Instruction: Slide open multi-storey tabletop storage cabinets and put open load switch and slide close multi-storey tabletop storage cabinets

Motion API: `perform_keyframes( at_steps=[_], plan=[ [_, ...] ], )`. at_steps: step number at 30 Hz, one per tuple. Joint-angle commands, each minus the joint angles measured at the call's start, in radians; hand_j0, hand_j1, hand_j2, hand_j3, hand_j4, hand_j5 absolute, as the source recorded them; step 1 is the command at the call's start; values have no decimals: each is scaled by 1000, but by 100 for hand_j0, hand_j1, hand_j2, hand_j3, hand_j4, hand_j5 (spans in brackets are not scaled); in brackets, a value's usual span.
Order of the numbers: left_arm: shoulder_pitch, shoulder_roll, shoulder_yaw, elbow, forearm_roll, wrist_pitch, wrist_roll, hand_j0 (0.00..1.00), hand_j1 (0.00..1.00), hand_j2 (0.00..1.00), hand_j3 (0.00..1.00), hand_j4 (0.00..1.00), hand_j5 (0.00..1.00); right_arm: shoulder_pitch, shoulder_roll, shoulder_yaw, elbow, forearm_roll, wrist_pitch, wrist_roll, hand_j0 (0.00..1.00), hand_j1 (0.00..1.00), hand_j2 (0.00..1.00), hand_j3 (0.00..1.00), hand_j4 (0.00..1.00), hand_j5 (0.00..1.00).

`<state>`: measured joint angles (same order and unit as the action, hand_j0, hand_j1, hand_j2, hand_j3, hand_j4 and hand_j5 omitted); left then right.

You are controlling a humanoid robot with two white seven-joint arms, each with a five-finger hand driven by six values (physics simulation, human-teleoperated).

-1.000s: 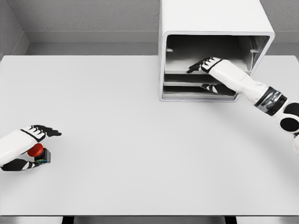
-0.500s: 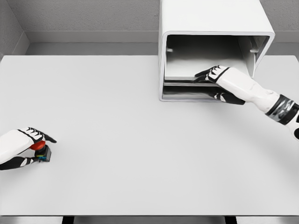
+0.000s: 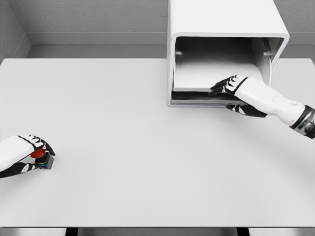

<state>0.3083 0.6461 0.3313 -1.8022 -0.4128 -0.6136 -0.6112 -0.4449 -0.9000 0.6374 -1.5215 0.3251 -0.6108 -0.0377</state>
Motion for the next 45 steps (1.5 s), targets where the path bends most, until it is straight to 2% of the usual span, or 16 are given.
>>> perform_keyframes(
  at_steps=[1,4,11,13,17,18,24,29,33,45],
  plan=[
    [-2,3,5,0,6,3,0,46,46,46,46,46,46,5,-36,-16,-43,-8,0,-1,73,73,73,73,73,73],
    [-3,4,5,0,6,3,0,43,43,43,43,43,43,71,-54,-93,-86,-8,0,1,73,73,73,73,73,73],
    [-15,6,5,0,6,3,0,33,33,33,33,33,33,126,-140,-174,-174,-51,0,1,73,73,73,73,73,73],
    [-21,9,5,0,6,3,0,31,31,31,31,31,31,129,-143,-183,-177,-51,0,1,73,73,73,73,73,73],
    [-29,17,5,0,6,3,0,31,31,31,31,31,31,132,-117,-189,-167,-49,0,2,73,73,73,73,73,73],
    [-32,17,6,0,8,3,0,31,31,31,31,31,31,129,-88,-189,-164,-46,0,7,73,73,73,73,73,73],
    [-61,17,5,0,8,3,0,31,31,31,31,31,31,120,19,-180,-83,-18,0,15,73,73,73,73,73,73],
    [-83,17,5,0,8,3,0,31,31,31,31,31,31,94,69,-168,-31,8,0,15,73,73,73,73,73,73],
    [-103,15,3,0,8,3,0,31,31,31,31,31,31,78,75,-150,-2,22,0,15,73,73,73,73,73,73],
    [-149,12,-6,0,8,3,0,31,31,31,31,31,31,103,67,-150,-5,32,0,13,73,73,73,73,73,73]
  ],
)
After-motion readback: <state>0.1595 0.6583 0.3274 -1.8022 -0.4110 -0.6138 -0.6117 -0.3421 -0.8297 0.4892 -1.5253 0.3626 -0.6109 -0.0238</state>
